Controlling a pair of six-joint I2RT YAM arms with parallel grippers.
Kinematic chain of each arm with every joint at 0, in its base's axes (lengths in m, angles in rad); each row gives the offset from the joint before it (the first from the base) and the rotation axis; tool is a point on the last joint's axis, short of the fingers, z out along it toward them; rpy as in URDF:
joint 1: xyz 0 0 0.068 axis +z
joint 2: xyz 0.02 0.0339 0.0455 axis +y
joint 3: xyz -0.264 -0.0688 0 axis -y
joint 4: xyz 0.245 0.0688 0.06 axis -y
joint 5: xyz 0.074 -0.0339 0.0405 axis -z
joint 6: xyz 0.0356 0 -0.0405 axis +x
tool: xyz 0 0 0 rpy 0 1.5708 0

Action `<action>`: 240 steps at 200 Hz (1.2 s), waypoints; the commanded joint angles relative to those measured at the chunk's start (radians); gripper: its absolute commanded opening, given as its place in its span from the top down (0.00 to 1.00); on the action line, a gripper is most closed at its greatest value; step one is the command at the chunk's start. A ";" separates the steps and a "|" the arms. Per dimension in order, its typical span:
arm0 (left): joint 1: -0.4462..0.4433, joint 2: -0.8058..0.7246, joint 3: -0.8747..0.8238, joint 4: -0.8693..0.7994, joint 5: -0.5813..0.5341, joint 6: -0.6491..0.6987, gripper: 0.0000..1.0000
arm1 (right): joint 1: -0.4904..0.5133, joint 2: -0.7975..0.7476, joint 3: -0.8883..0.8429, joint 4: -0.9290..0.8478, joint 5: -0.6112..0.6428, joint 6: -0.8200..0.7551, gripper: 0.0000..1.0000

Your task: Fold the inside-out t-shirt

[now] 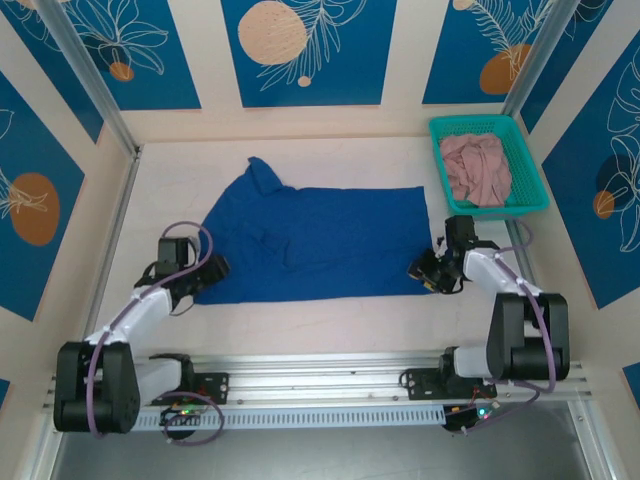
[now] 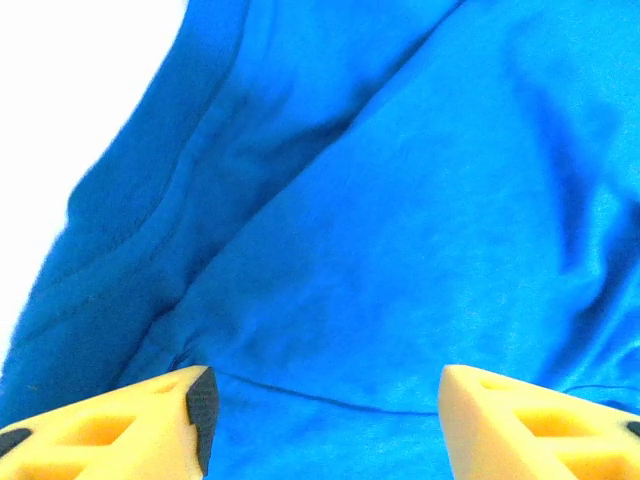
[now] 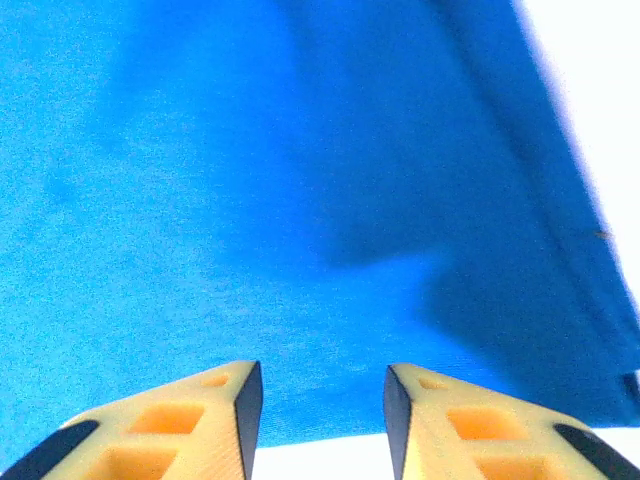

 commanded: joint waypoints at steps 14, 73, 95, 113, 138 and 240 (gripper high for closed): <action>-0.011 0.084 0.129 0.083 0.020 0.107 0.39 | 0.303 -0.019 0.113 0.181 0.002 0.007 0.54; -0.062 0.489 0.430 0.105 0.040 0.293 0.43 | 0.653 0.425 0.444 0.378 -0.034 0.172 0.55; -0.083 0.624 0.549 0.028 0.002 0.337 0.47 | 0.695 0.586 0.589 0.369 -0.007 0.205 0.57; -0.086 0.698 0.636 -0.032 0.000 0.341 0.52 | 0.696 0.700 0.698 0.340 -0.014 0.215 0.58; -0.096 0.766 0.712 -0.085 0.026 0.338 0.54 | 0.691 0.793 0.792 0.304 0.002 0.211 0.59; -0.106 0.881 0.829 -0.184 0.032 0.334 0.80 | 0.650 0.919 0.898 0.285 -0.012 0.207 0.83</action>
